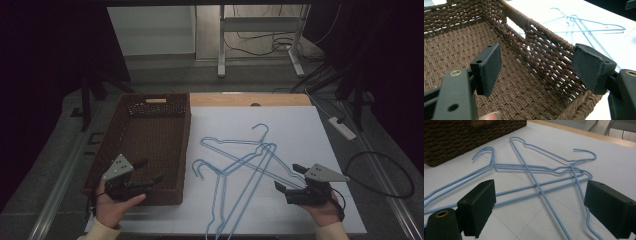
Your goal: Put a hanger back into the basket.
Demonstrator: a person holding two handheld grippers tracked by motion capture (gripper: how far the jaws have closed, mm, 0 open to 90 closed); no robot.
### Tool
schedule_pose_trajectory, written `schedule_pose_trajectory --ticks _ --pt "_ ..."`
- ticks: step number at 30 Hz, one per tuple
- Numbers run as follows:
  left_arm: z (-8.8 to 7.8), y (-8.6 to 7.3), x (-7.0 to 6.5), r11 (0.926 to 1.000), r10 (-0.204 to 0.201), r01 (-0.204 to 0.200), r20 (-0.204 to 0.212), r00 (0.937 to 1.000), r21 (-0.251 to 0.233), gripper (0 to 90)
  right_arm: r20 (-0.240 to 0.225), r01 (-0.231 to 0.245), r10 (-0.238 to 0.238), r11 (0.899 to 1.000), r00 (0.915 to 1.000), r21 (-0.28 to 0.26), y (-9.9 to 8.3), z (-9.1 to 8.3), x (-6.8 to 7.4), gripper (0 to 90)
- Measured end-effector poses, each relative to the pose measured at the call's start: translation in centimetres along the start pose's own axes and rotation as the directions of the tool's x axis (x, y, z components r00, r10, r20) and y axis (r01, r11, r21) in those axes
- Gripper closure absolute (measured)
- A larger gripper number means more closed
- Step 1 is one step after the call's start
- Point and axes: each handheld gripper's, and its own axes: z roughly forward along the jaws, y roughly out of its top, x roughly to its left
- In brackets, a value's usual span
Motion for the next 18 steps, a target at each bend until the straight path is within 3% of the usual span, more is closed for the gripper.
schedule_pose_trajectory --ticks 18 --pt "0.08 0.32 -0.21 0.9999 0.013 -0.013 0.004 0.9999 0.006 24.8 0.013 -0.023 0.023 1.000 0.9997 -0.004 0.06 -0.55 -0.01 11.3"
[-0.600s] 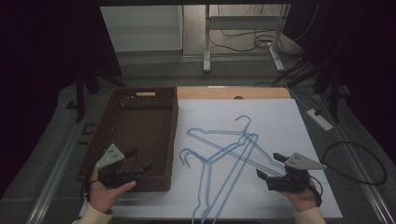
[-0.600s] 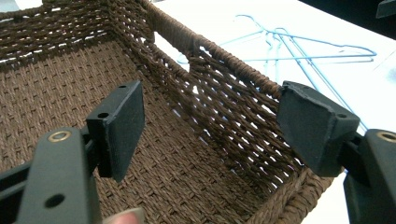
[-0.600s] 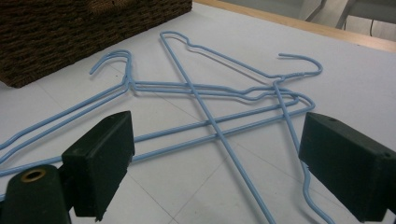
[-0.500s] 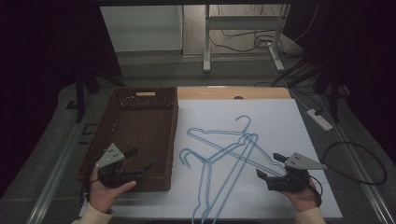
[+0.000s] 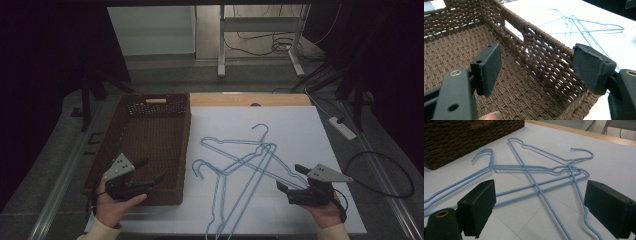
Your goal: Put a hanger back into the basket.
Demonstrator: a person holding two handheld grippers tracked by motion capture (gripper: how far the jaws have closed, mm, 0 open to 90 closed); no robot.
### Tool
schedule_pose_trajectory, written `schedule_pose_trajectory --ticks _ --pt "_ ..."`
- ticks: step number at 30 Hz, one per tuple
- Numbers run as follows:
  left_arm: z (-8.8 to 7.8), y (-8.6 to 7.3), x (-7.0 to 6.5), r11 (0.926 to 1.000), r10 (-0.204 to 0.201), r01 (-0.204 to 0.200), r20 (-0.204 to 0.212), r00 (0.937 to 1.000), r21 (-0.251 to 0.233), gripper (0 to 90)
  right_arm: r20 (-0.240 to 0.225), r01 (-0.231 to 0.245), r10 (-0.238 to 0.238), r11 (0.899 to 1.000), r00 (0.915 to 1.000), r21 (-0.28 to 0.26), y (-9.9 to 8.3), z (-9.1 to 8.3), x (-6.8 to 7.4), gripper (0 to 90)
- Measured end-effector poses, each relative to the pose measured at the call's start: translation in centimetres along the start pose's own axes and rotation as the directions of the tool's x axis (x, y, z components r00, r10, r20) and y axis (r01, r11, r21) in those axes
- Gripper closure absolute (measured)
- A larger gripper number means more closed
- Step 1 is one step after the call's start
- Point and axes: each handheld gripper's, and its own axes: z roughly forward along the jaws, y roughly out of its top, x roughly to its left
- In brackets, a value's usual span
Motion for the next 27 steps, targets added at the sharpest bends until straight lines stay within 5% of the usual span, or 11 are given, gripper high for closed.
schedule_pose_trajectory --ticks 17,27 --pt "0.7 -0.1 -0.3 0.9996 0.016 -0.017 0.013 0.9998 0.025 25.0 0.033 0.036 -0.038 0.998 0.9987 0.053 0.3 -0.1 0.4 15.7" --pt "0.8 0.0 0.0 0.9991 0.027 -0.028 0.018 0.9995 0.032 25.1 0.060 0.001 -0.009 0.990 0.9982 0.139 1.7 0.9 -0.3 17.8"
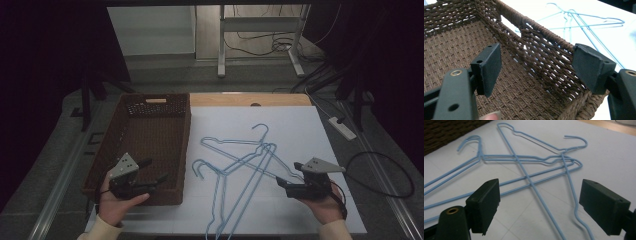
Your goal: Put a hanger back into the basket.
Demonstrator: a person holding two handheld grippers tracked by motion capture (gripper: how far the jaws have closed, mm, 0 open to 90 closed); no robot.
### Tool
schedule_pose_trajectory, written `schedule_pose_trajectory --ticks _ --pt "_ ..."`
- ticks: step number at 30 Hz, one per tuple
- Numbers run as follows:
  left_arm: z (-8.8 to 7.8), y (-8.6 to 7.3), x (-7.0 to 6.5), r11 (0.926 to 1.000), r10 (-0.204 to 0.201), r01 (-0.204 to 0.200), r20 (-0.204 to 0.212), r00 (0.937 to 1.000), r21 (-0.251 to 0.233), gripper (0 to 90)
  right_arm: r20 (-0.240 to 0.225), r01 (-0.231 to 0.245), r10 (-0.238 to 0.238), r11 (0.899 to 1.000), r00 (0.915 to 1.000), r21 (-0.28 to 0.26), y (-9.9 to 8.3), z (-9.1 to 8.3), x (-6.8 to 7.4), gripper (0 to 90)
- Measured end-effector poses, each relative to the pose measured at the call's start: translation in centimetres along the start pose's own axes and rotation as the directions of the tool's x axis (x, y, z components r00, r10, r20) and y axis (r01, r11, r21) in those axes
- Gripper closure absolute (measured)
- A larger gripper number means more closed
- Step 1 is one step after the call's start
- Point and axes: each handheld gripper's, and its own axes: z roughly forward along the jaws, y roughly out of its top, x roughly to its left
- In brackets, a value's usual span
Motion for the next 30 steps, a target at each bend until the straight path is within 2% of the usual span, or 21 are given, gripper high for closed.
schedule_pose_trajectory --ticks 3,7,10,13,20,24,27,29,30 --pt "-0.1 0.1 -0.1 0.9999 0.004 -0.004 0.011 0.9999 -0.010 25.2 0.025 0.006 -0.008 0.998 0.9997 0.058 1.3 0.7 -0.6 19.4" --pt "-0.2 0.1 -0.1 0.9999 0.009 -0.009 0.016 0.9998 -0.014 25.2 0.031 0.026 -0.031 0.989 0.9991 0.147 2.7 2.0 -1.5 21.2" --pt "-0.2 0.1 -0.2 0.9999 0.010 -0.010 0.014 0.9999 -0.011 25.2 0.036 0.053 -0.062 0.977 0.9974 0.208 3.7 3.2 -2.1 24.3" --pt "-0.2 0.1 -0.2 1.0000 0.009 -0.009 0.011 0.9999 -0.004 25.2 0.033 0.051 -0.061 0.965 0.9976 0.259 4.4 4.4 -2.8 26.8" --pt "0.1 0.1 -0.4 0.9998 0.018 -0.018 0.009 0.9998 0.008 25.1 0.028 0.048 -0.060 0.942 0.9978 0.332 5.1 6.6 -4.2 28.8" --pt "-0.1 0.1 -0.4 0.9999 0.015 -0.015 0.000 0.9999 0.001 25.2 0.022 0.052 -0.065 0.925 0.9977 0.377 5.3 7.9 -5.0 31.1" --pt "-0.2 0.1 -0.4 0.9999 0.010 -0.010 -0.003 0.9999 -0.007 25.2 0.020 0.056 -0.070 0.908 0.9973 0.416 5.4 8.9 -5.4 32.9" --pt "-0.3 0.1 -0.4 0.9999 0.009 -0.009 -0.004 0.9999 -0.008 25.1 0.020 0.068 -0.086 0.889 0.9961 0.453 5.3 9.8 -5.7 35.1" --pt "-0.3 0.1 -0.4 0.9999 0.009 -0.009 -0.005 0.9999 -0.008 25.1 0.015 0.068 -0.085 0.884 0.9963 0.463 5.3 10.2 -5.8 36.8"
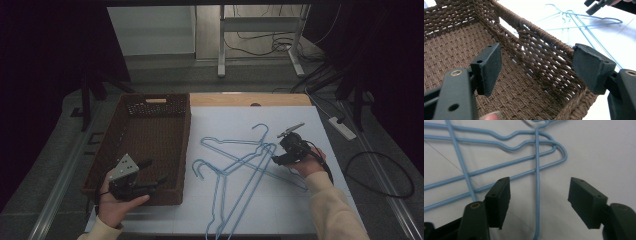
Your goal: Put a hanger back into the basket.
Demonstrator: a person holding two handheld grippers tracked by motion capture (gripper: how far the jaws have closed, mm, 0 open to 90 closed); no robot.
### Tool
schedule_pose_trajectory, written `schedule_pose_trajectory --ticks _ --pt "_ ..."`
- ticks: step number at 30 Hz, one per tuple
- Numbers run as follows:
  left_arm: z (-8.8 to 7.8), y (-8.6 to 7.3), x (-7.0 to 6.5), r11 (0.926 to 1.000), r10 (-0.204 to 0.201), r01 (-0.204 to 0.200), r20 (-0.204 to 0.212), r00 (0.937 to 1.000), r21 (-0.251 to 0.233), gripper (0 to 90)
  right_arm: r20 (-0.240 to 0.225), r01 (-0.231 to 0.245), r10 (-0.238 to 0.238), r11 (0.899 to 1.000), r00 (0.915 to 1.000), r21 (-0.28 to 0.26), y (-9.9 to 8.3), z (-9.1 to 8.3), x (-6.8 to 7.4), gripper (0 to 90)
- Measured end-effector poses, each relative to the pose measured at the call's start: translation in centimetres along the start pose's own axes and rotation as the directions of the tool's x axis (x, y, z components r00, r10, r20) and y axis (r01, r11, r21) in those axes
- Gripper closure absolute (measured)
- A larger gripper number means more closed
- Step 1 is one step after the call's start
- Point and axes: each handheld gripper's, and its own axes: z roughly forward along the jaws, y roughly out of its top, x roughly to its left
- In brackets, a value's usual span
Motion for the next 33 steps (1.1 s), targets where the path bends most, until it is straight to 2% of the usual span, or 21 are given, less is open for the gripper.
schedule_pose_trajectory --ticks 5,7,11,16,19,21,22,23,26,27,31,33 --pt "-0.1 0.0 0.1 1.0000 -0.005 0.005 0.000 1.0000 0.001 25.1 -0.008 -0.016 0.016 0.999 0.9998 0.037 0.2 1.2 -0.6 42.0" --pt "-0.1 0.0 0.1 1.0000 -0.004 0.004 0.000 1.0000 0.001 25.0 -0.029 -0.011 0.013 0.999 0.9995 0.053 0.2 1.6 -0.8 43.8" --pt "0.0 0.0 0.0 0.9999 -0.008 0.008 -0.002 1.0000 0.007 25.0 -0.023 0.016 -0.014 0.996 0.9996 0.092 0.4 2.3 -0.6 49.7" --pt "0.0 0.0 0.1 0.9999 -0.012 0.012 -0.006 0.9999 0.008 25.0 -0.035 0.020 -0.016 0.995 0.9993 0.101 0.5 2.4 -0.6 63.8" --pt "-0.1 0.0 0.1 0.9999 -0.014 0.014 -0.006 0.9999 0.004 25.0 -0.058 0.021 -0.015 0.994 0.9982 0.108 0.7 2.5 -0.6 74.0" --pt "-0.1 0.0 0.1 0.9999 -0.013 0.013 -0.007 0.9999 0.003 25.0 -0.063 0.024 -0.017 0.994 0.9979 0.111 0.7 2.5 -0.5 76.7" --pt "-0.1 0.0 0.1 0.9999 -0.013 0.013 -0.007 0.9999 0.003 25.0 -0.064 0.038 -0.031 0.993 0.9975 0.114 0.8 2.5 -0.4 84.7" --pt "-0.1 0.0 0.1 0.9999 -0.014 0.014 -0.007 0.9999 0.003 25.1 -0.063 0.045 -0.038 0.992 0.9973 0.114 0.8 2.5 -0.3 84.7" --pt "-0.1 -0.1 0.2 0.9999 -0.014 0.014 -0.006 0.9999 0.005 25.0 -0.030 0.068 -0.065 0.991 0.9975 0.113 0.8 2.4 -0.1 86.5" --pt "-0.1 -0.1 0.2 0.9999 -0.014 0.014 -0.006 0.9999 0.005 25.0 -0.010 0.085 -0.085 0.989 0.9963 0.119 0.8 2.4 0.0 86.9" --pt "-0.1 -0.1 0.2 0.9999 -0.015 0.015 -0.006 0.9999 0.005 25.0 0.012 0.123 -0.126 0.985 0.9920 0.123 0.6 2.2 0.2 87.4" --pt "-0.1 -0.1 0.2 0.9999 -0.016 0.016 -0.009 0.9998 0.002 25.0 0.033 0.148 -0.152 0.983 0.9878 0.107 0.5 1.8 0.4 87.5"
